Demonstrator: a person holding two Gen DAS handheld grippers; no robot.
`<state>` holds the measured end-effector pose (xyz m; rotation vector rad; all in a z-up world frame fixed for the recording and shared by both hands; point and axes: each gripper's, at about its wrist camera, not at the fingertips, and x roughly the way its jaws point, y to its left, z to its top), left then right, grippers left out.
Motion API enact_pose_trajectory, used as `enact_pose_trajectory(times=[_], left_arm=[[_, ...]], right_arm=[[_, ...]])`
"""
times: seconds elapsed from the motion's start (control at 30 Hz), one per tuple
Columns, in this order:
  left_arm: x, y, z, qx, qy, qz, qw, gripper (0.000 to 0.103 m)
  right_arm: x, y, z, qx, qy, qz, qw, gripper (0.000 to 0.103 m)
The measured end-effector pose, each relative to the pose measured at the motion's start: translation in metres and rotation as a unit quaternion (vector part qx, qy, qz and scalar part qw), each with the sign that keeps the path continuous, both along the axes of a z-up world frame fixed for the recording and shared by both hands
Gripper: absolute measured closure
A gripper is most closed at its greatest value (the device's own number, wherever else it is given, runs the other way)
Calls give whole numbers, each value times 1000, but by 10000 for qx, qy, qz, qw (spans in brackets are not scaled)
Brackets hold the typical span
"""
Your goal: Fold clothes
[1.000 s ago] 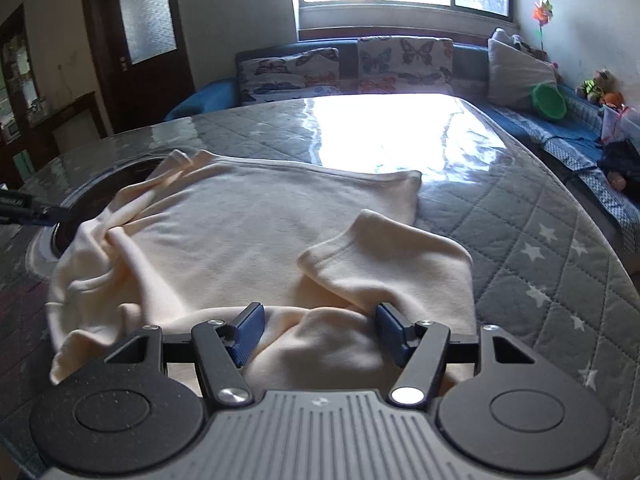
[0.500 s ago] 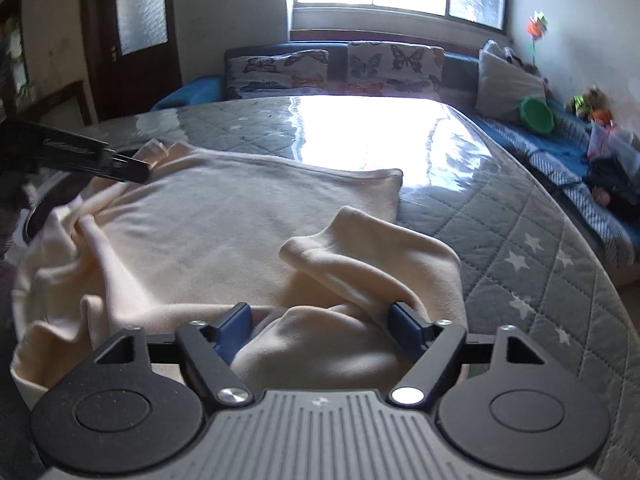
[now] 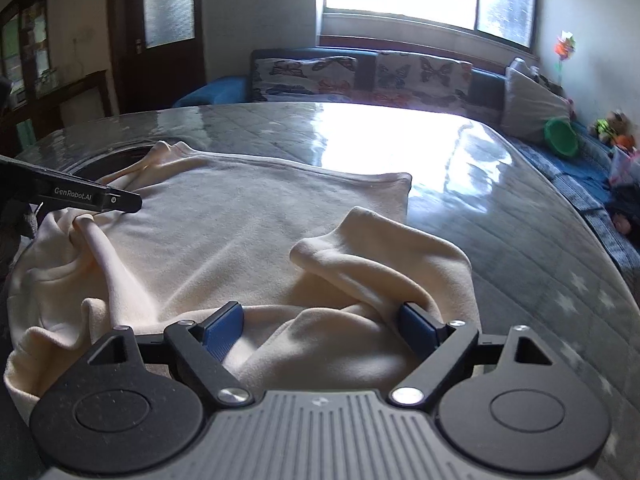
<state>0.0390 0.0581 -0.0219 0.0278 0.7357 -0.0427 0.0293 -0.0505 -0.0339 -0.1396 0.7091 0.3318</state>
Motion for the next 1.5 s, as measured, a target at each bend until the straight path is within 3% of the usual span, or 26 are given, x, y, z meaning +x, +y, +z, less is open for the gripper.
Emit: enact_pose_trajectory(times=[0.5, 0.73, 1.27, 1.43, 1.5], left_arm=[[-48, 97, 0, 200, -123, 1340, 9907, 76], [-77, 123, -1, 304, -188, 1588, 9867, 76], [-82, 116, -4, 457, -387, 1549, 9861, 77], [-80, 115, -2, 440, -366, 1551, 9862, 76], [-80, 114, 1, 332, -349, 1503, 9875, 59]], right_arm=[[42, 102, 0, 15, -42, 1086, 9941, 14], [44, 124, 0, 48, -86, 1453, 9893, 14], [37, 51, 12, 264, -104, 55, 9996, 12], [33, 46, 20, 199, -311, -22, 9993, 14], [34, 54, 23, 66, -404, 172, 9990, 15]])
